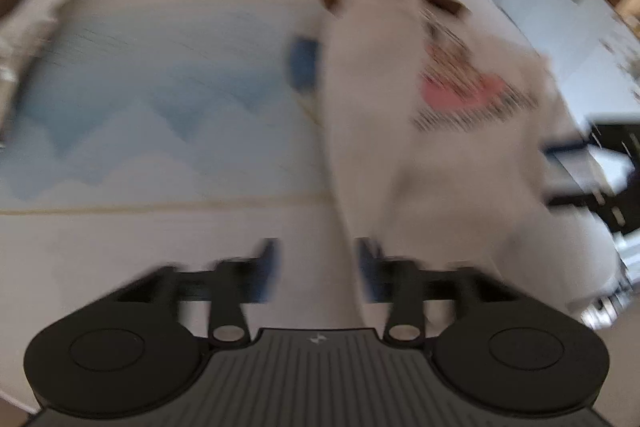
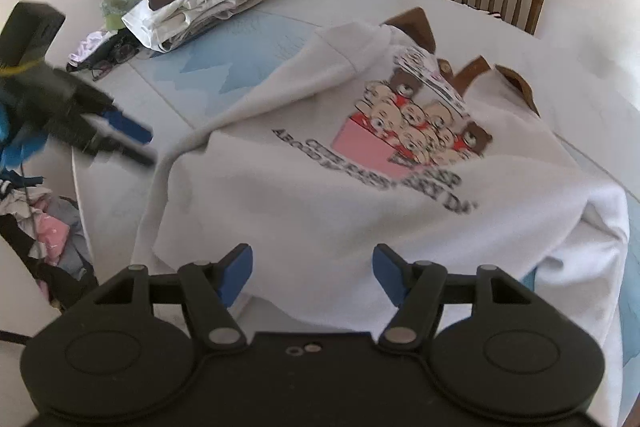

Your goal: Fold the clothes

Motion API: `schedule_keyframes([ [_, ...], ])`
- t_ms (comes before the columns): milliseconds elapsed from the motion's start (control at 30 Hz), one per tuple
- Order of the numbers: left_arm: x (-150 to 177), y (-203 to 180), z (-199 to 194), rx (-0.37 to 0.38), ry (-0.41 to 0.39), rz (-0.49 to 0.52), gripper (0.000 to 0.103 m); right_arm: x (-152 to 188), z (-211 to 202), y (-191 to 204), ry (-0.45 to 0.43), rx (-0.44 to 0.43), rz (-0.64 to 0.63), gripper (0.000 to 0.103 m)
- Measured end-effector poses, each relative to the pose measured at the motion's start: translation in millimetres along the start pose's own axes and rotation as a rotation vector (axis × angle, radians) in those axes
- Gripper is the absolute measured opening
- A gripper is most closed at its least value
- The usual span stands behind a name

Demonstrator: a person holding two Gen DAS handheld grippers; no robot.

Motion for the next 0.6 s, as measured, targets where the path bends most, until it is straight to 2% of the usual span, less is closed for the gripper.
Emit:
schedule_keyframes([
  [67,8.2,-11.9,7.9,0.051,0.012,0.036,0.073,-6.6,4.2,8.8,0.005,0.015,-0.002,0.103],
  [233,17.1,-12.5,32.3,0.065,0.045,0.052,0.07,-23.0,15.1,33.1,0.001,0.033,-0.013,0.103],
  [267,17.0,-11.9,34.8,0.087,0.045,0.045,0.065,-25.7,19.4,37.8,0.006,0.034,-0.017,0.103],
  [333,14.9,-7.8,39.3,0.109,0.046,0.026,0.026,-29.4,29.2,45.5,0.023,0.045,-0.02,0.103],
  [367,13.6,-4.7,41.3,0.116,0.045,0.014,0.022,-30.6,33.3,49.6,0.025,0.053,-0.023,0.103],
  [400,12.6,-2.4,42.8,0.123,0.043,0.005,0.011,-31.8,37.5,53.6,0.028,0.062,-0.025,0.103],
  [433,12.3,-1.6,42.8,0.129,0.036,0.003,0.005,-32.8,41.6,57.6,0.031,0.071,-0.029,0.103],
  [467,11.3,-0.6,42.1,0.127,0.025,0.005,0.005,-32.7,46.0,61.2,0.037,0.085,-0.035,0.103],
  [600,-4.0,18.0,26.6,0.045,-0.06,0.026,0.002,-28.8,60.2,62.2,0.07,0.135,-0.039,0.103],
])
Point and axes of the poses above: each gripper's, at about its wrist camera, not at the fingertips, and z roughly the way its jaws point, y to its left, x to its underside, the point moved 7 cm from there along z, roughly the way its jaws point, and after that the axes turned 5 degrees about y, right-handed, at the moved point
